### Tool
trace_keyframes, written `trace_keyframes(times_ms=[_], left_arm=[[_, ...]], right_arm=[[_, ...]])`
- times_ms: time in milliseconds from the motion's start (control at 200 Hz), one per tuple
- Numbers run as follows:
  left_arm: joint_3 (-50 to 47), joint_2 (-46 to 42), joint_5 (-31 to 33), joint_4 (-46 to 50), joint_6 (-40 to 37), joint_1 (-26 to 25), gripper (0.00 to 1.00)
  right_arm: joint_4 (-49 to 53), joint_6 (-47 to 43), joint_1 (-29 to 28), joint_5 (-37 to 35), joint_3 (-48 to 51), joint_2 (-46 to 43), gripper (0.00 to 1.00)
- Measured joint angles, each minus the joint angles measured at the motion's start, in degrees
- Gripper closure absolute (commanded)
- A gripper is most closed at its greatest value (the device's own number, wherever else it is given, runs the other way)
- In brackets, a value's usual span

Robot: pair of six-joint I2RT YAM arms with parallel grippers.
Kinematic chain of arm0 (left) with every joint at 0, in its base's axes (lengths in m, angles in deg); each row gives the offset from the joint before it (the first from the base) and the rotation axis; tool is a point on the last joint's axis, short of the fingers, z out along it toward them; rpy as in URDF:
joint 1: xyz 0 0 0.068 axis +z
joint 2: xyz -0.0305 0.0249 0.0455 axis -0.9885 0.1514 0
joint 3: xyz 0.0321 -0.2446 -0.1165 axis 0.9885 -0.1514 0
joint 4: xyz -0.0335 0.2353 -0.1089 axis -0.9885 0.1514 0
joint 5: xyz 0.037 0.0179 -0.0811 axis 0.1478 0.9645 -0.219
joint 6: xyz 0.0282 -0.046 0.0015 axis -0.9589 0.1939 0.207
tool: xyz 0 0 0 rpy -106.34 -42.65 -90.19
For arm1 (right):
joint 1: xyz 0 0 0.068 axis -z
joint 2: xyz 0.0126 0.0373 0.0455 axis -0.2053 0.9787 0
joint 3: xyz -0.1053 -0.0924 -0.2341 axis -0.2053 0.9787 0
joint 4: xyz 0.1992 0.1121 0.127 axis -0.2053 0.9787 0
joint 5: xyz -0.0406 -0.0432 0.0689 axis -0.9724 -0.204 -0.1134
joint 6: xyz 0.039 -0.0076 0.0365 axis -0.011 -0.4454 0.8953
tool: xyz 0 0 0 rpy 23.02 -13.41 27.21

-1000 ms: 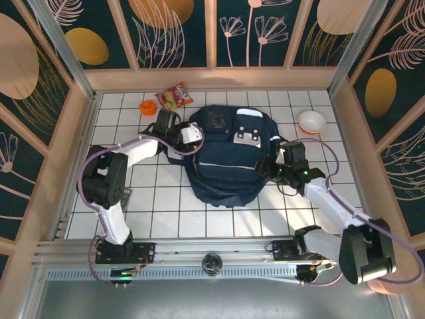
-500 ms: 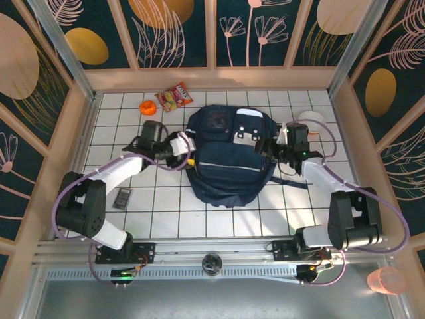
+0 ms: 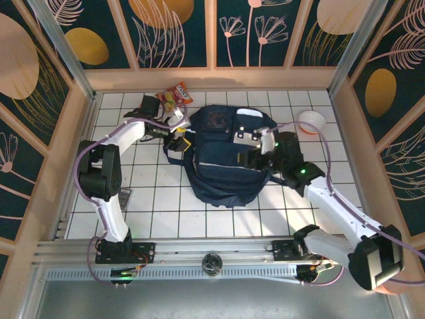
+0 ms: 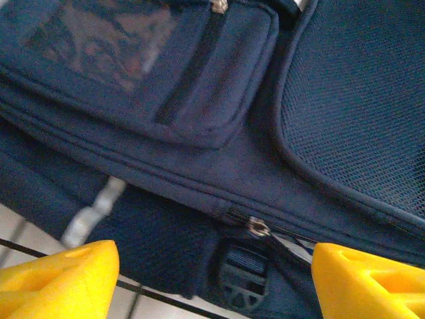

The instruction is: Pack the student bag

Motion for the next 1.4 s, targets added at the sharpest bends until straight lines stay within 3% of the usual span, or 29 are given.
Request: trace_keyframes(times_ms=[130, 270, 666, 766, 851, 1006, 1261, 1401], left_arm=[[0.1, 1.8, -0.7, 1.2, 2.8, -0.2, 0.25], [1.7, 4.4, -0.9, 0.9, 8.4, -1.3, 0.26], [2.0, 7.8, 0.7, 0.1, 20.5, -4.7, 0.28], [2.0, 8.1, 0.0, 0.2, 21.6, -4.7, 0.32], [1.8, 8.0, -1.5, 0.5, 21.9, -4.7, 0.41], [1.2, 7.9, -3.6, 0.9, 22.2, -4.7, 0.54], [1.5, 7.9, -5.7, 2.1, 22.2, -4.7, 0.61], [1.5, 7.4, -7.5, 2.4, 22.0, -4.8, 0.64]], right_arm=[[0.9, -7.1, -11.0, -6.5, 1.5, -0.3, 0.41], [1.1, -14.5, -17.4, -11.8, 1.5, 2.3, 0.39], [1.1, -26.3, -20.5, -18.7, 1.5, 12.6, 0.41], [1.1, -27.4, -20.4, -20.5, 1.5, 13.8, 0.50], [1.1, -27.6, -20.3, -21.9, 1.5, 14.5, 0.64], [0.9, -27.8, -19.2, -23.5, 1.5, 14.5, 0.79], [-0.2, -26.7, -16.2, -23.5, 1.5, 9.8, 0.96], [-0.8, -25.9, -13.6, -22.8, 1.8, 6.5, 1.00]])
